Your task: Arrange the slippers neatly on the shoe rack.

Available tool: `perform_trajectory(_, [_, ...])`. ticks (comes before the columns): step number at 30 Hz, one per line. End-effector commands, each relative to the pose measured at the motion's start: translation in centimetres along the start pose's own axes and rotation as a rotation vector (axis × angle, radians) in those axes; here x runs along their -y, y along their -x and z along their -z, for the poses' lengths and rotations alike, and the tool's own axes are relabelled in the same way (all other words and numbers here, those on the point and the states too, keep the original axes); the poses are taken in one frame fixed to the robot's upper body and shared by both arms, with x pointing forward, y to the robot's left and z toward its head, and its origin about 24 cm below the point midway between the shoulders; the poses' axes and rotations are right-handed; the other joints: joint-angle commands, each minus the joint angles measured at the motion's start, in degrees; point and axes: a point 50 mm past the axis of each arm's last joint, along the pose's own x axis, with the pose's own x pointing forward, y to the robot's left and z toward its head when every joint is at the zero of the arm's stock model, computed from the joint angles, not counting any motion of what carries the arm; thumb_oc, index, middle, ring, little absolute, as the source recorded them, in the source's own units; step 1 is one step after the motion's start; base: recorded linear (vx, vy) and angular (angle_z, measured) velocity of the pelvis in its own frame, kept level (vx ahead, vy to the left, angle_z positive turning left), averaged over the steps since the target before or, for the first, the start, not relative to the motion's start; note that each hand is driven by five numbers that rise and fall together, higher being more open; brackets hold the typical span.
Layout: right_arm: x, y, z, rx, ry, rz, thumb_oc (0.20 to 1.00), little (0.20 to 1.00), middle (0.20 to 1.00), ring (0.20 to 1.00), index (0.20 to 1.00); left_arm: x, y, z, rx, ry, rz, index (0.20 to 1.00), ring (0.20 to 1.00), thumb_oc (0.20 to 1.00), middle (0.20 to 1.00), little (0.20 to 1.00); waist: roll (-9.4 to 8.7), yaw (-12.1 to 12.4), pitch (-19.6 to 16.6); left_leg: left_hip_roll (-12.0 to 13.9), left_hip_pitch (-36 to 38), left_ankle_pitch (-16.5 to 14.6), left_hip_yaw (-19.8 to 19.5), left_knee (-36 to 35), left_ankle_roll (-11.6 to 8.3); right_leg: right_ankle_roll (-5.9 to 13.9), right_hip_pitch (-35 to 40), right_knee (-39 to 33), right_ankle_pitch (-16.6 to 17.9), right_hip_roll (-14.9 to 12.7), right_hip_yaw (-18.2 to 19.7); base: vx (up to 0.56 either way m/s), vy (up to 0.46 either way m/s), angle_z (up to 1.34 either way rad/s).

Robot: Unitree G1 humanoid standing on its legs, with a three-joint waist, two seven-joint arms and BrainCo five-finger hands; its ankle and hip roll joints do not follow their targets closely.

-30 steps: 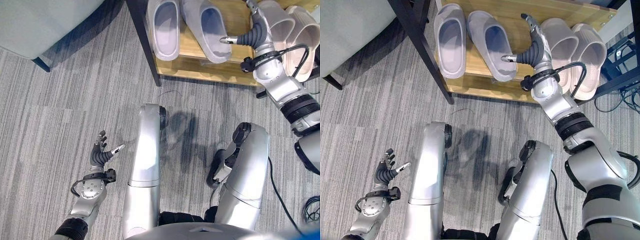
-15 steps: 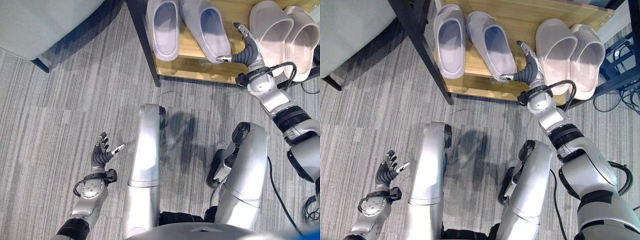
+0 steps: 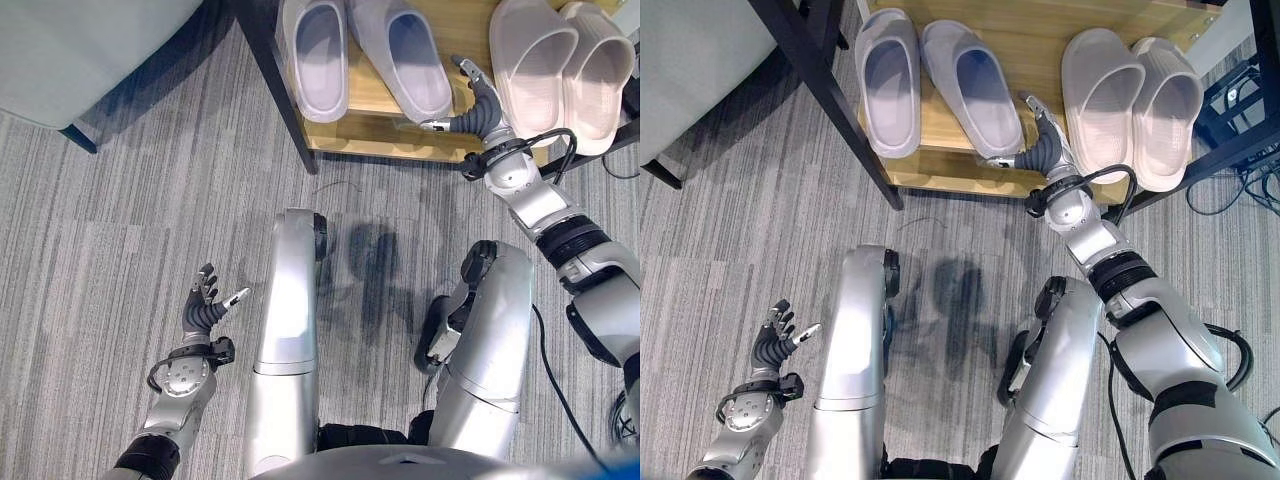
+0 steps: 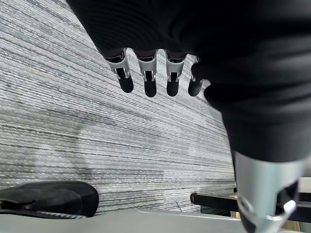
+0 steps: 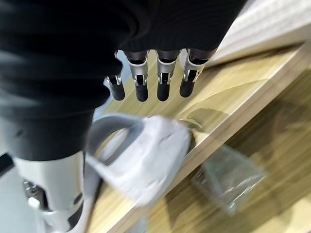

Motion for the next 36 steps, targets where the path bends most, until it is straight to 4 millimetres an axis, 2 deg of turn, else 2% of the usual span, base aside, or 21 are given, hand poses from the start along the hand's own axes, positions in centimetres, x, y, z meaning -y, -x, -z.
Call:
perform_trajectory(1, [0.7, -0.3, -1.8, 0.090, -0.041, 0.014, 1.000, 1.000, 1.000, 1.000, 1.000, 0.1, 0.6, -0.1, 0.025, -0.031, 0.031, 1.000, 1.000, 1.000, 1.000, 1.000, 0.37, 2.2, -1.9, -3.1, -2.7, -0.4, -5.8, -5.8, 0.20, -5.12, -0.8, -3.2, 7.8, 0.0, 8.9, 0.01, -0.034, 0.01])
perform_trajectory(12, [-0.7, 0.9, -2.2, 0.129, -0.082, -0.042, 1.000, 1.000, 1.000, 1.000, 1.000, 0.1, 0.5, 0.1, 0.020, -0.038, 0.010, 1.000, 1.000, 1.000, 1.000, 1.000, 0.14, 1.5, -1.9, -3.3, -2.7, -0.3, -5.5, -6.2, 0.03, -5.15, -0.8, -3.1, 7.8, 0.1, 9.2, 0.00, 0.000, 0.00])
perform_trajectory(25, [-1.9, 0.8, -3.9, 0.183, -0.133, -0.073, 1.000, 1.000, 1.000, 1.000, 1.000, 0.2, 0.4, 0.5, -0.005, -0.001, -0.017, 1.000, 1.000, 1.000, 1.000, 1.000, -0.26, 2.3, -1.9, -3.5, -2.7, -0.4, -5.6, -6.6, -0.19, -5.15, -0.8, -3.3, 8.1, 0.1, 9.0, 0.00, 0.000, 0.00])
perform_trajectory(36, [-4.0, 0.5, -5.7, 0.227, -0.154, -0.120, 1.000, 1.000, 1.000, 1.000, 1.000, 0.3, 0.3, 1.1, -0.023, -0.008, -0.026, 1.000, 1.000, 1.000, 1.000, 1.000, -0.36, 2.5, -1.9, -3.7, -2.7, -0.4, -5.6, -6.2, -0.34, -5.22, -0.8, -3.1, 8.2, 0.3, 8.8, 0.00, 0.000, 0.00])
